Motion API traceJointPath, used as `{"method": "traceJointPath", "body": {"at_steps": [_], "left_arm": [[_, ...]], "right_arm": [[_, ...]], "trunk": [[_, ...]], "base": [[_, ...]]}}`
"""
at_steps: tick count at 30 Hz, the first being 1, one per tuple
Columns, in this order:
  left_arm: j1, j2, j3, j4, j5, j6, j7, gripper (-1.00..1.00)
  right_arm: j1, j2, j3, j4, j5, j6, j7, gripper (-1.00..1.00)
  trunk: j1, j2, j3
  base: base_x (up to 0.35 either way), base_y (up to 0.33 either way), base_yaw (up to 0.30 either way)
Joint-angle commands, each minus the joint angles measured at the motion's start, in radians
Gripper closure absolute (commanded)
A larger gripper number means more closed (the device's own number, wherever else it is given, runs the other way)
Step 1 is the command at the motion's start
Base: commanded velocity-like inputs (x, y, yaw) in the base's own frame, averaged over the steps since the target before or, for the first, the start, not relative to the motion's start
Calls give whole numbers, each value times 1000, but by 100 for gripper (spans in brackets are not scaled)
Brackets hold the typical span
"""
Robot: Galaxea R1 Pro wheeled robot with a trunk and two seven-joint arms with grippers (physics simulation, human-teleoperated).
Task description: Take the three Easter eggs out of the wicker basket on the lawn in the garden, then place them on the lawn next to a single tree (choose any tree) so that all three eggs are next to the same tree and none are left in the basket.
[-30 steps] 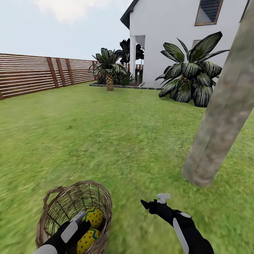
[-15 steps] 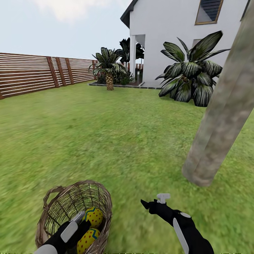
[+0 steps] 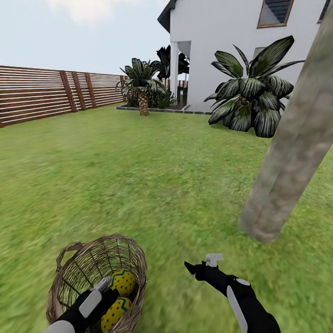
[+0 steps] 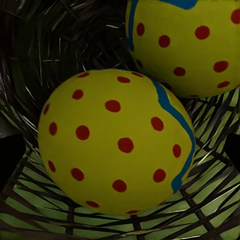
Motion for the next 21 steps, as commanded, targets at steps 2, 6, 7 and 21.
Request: {"method": "traceJointPath", "body": {"at_steps": [2, 6, 7, 21], "left_arm": [[0, 1, 2, -2, 10, 4, 6, -100], [0, 3, 2, -3, 13, 5, 6, -100], [0, 3, 2, -3, 22, 4, 6, -100], [-3, 32, 2, -18, 121, -10, 28, -100]], "right_arm": [[0, 1, -4, -1, -8, 10, 4, -100], [0, 1, -4, -1, -8, 10, 4, -100], [0, 1, -5, -1, -8, 10, 4, -100], [0, 2, -4, -1, -8, 10, 4, -100]], "trunk": [[0, 0, -1], [0, 0, -1], [0, 0, -1], [0, 0, -1]], "base": [[0, 0, 0], [0, 0, 0], [0, 0, 0], [0, 0, 0]]}}
